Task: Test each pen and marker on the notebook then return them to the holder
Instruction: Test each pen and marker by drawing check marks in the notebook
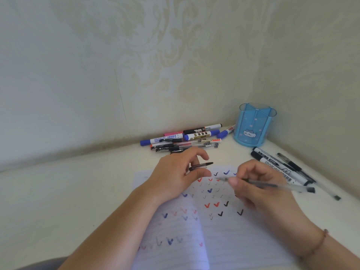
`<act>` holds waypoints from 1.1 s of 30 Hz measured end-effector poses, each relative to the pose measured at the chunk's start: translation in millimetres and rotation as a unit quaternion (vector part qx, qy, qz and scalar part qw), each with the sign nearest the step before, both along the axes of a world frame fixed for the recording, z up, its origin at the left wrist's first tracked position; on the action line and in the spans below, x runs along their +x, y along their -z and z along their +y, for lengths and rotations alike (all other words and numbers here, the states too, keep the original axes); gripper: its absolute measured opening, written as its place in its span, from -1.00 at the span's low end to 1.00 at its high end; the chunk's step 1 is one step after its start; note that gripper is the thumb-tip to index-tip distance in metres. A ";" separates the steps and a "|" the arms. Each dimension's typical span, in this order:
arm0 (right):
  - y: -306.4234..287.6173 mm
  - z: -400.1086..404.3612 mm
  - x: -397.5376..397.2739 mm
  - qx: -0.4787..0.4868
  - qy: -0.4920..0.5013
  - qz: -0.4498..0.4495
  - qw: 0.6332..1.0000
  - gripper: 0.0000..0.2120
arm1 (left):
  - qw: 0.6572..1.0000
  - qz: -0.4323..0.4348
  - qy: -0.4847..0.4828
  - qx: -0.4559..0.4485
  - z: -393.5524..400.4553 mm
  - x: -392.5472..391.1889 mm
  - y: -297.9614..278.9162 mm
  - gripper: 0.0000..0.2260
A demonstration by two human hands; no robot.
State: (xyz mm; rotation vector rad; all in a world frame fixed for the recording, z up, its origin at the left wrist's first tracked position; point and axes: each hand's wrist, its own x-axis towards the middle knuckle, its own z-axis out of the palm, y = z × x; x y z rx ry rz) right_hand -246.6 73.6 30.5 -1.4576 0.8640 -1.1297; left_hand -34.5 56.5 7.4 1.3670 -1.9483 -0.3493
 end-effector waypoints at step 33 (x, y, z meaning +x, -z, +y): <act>3.4 -15.2 -5.5 -0.050 -0.033 -0.009 0.998 -0.90 | 0.975 0.195 0.098 -0.029 9.2 -23.7 -13.2 -0.86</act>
